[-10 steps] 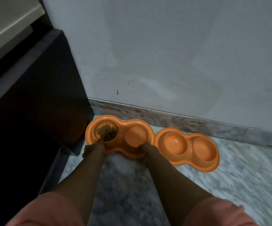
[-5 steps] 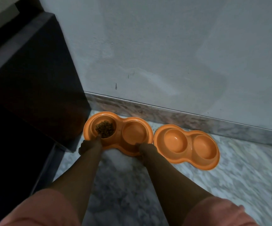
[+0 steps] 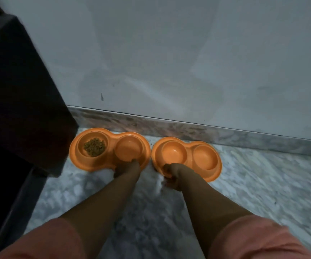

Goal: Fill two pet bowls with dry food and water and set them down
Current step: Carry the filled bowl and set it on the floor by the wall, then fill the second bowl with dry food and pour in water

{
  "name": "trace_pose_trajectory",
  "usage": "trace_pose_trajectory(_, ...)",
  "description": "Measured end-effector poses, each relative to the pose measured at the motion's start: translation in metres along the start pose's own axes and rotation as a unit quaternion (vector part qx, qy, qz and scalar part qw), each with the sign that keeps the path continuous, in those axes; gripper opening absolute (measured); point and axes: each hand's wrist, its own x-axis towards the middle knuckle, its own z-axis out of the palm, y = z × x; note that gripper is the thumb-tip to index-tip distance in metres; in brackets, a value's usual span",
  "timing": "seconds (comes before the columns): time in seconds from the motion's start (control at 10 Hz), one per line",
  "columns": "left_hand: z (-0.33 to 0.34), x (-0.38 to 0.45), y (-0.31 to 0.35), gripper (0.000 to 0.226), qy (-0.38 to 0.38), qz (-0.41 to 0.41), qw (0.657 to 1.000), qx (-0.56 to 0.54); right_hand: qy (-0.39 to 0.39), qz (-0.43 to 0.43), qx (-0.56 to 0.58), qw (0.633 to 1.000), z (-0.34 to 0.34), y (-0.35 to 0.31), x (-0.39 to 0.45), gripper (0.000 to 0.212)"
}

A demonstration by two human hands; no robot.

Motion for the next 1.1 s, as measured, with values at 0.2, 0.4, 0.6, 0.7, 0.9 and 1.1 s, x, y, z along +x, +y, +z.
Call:
trace_pose_trajectory(0.2, 0.063, -0.023, 0.001, 0.070, -0.125, 0.062, 0.990, 0.001, 0.056, 0.027, 0.058, 0.996, -0.078, 0.011, -0.007, 0.028)
trace_pose_trajectory(0.4, 0.095, -0.035, 0.007, 0.084, -0.123, 0.007, 0.991, 0.047, 0.100, 0.046, 0.140, 0.984, -0.119, 0.026, 0.036, 0.033)
trace_pose_trajectory(0.6, 0.099, -0.033, 0.021, 0.071, -0.060, -0.020, 0.998, -0.016, 0.127, 0.074, 0.164, 0.975, -0.121, 0.029, 0.081, 0.047)
trace_pose_trajectory(0.7, 0.100, -0.034, 0.024, 0.072, -0.054, -0.043, 0.996, -0.055, 0.133, 0.078, 0.172, 0.973, -0.121, 0.031, 0.086, 0.034)
trace_pose_trajectory(0.9, 0.102, -0.055, 0.038, 0.075, -0.051, -0.067, 0.992, -0.098, 0.163, 0.052, 0.289, 0.942, -0.125, 0.037, 0.064, 0.050)
trace_pose_trajectory(1.1, 0.053, -0.138, 0.066, 0.070, -0.018, -0.039, 0.996, -0.082, 0.169, 0.040, 0.328, 0.929, -0.127, 0.021, -0.032, 0.056)
